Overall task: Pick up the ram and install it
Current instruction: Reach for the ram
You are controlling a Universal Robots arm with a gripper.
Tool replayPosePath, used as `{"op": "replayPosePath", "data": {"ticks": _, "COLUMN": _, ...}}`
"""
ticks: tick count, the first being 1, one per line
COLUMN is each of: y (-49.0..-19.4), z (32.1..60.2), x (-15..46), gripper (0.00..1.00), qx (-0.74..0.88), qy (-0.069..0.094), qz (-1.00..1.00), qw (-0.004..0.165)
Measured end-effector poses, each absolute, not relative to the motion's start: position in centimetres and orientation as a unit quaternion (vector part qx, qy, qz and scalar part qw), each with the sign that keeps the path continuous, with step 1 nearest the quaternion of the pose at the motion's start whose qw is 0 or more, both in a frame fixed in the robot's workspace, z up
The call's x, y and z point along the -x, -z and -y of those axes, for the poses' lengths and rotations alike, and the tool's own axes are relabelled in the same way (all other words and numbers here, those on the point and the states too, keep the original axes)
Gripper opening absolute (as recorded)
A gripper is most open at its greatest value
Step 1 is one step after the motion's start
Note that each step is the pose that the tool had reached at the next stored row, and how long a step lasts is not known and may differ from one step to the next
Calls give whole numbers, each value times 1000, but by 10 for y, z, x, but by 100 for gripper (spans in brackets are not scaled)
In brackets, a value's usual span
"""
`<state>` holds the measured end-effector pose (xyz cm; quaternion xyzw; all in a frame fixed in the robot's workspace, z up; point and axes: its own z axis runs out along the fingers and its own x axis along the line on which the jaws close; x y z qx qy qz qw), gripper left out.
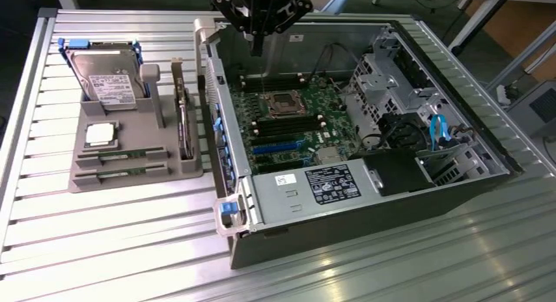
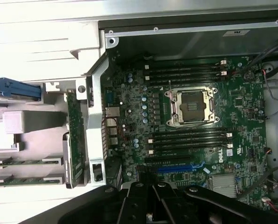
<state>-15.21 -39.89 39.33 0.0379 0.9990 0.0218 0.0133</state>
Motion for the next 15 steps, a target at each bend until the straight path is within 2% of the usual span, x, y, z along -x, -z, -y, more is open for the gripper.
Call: {"op": "replayPosePath", "data": {"ticks": 15, "y": -393, "z": 399, "x": 159, "gripper": 10, "qx": -38, "qy": -22, "qz": -999, "qw": 13}}
